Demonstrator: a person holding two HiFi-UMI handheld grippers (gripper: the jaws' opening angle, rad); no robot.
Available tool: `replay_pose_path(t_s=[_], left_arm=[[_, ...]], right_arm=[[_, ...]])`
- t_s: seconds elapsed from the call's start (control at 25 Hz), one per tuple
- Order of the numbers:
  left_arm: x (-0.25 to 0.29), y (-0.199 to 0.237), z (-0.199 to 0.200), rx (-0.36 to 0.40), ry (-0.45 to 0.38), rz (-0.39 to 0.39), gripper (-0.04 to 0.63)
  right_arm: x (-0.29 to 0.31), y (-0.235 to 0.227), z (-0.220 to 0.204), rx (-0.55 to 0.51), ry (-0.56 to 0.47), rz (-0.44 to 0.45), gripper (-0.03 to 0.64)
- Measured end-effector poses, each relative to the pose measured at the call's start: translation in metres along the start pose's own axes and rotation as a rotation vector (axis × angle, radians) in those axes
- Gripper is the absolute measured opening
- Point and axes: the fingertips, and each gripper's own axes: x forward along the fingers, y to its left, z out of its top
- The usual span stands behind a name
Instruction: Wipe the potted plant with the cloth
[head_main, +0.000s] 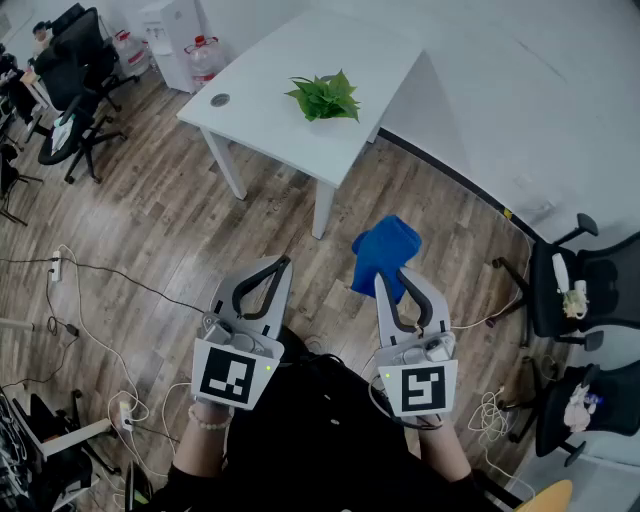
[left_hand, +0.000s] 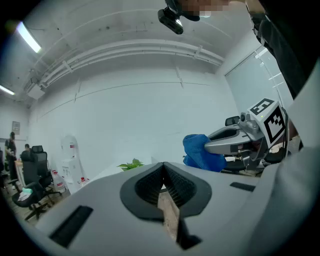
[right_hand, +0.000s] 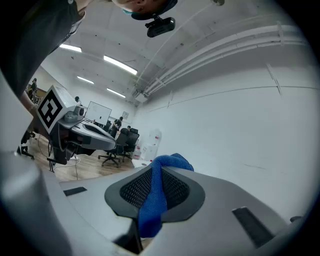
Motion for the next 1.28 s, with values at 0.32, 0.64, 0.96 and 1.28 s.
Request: replay_pose_path(t_s=[0.32, 0.64, 0.96, 1.28], left_arm=[[-0.003, -0.006, 0.003, 0.007, 0.003, 0.002, 0.014], [-0.005, -0.01, 0.003, 0.012, 0.006, 0.013, 0.014], [-0.007, -0.017, 0.002, 0.017, 0.011, 0.019, 0.014], [-0.001, -0.013, 0.003, 0.02, 0.008, 0.016, 0.014]], right_arm=[[-0.003, -0.001, 0.001, 0.004, -0.011, 0.008, 0.081], [-0.007, -0.001, 0.003, -0.005, -0.035, 0.014, 0.081], [-0.016, -0.005, -0.004, 0.032, -0.033, 0.007, 0.081], [-0.012, -0.01, -0.002, 0.035, -0.051, -0.008, 0.081]])
